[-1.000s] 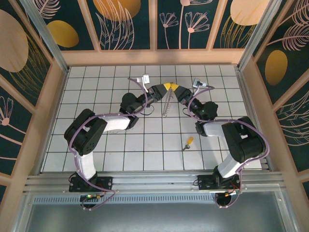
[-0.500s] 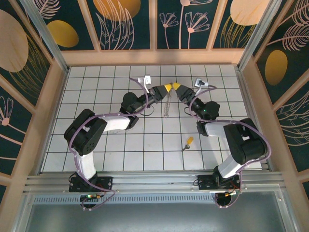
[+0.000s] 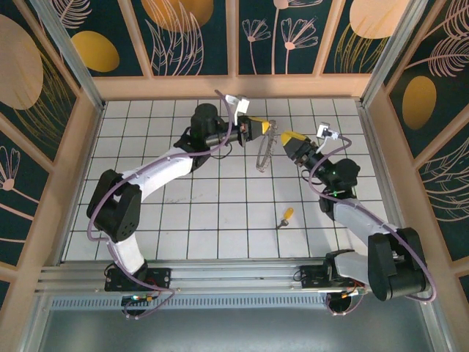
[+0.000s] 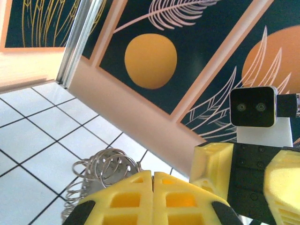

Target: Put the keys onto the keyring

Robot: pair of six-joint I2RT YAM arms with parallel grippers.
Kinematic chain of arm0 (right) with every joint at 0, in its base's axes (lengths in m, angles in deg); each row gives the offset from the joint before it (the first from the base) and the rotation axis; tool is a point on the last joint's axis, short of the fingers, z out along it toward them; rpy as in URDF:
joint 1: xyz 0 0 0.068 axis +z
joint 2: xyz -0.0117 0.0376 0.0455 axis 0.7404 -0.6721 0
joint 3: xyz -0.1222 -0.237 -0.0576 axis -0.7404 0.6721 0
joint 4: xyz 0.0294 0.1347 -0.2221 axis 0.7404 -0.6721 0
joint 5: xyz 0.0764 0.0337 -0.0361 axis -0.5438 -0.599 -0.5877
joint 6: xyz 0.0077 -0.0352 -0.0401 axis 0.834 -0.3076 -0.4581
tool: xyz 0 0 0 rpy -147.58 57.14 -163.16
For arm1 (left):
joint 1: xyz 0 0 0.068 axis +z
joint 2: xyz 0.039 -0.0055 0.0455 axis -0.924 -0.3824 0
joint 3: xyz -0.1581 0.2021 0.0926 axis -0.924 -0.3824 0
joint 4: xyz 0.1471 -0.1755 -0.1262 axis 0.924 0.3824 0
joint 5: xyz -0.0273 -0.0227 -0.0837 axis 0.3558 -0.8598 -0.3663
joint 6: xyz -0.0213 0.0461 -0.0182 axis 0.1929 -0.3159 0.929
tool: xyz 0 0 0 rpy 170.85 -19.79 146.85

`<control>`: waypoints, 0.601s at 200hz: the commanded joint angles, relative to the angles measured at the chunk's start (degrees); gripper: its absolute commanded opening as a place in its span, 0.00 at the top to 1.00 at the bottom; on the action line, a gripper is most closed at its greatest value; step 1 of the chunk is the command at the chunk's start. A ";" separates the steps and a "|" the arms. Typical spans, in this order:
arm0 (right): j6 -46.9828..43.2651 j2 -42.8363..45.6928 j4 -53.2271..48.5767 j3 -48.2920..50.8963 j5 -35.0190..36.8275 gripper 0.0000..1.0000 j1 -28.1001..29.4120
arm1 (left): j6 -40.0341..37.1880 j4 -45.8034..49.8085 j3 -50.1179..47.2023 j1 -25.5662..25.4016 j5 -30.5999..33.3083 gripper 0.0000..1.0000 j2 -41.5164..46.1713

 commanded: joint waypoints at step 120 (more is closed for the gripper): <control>8.61 -7.52 15.67 -0.10 -11.50 0.64 -1.81 | -10.79 16.92 8.89 0.46 -13.70 1.00 -1.34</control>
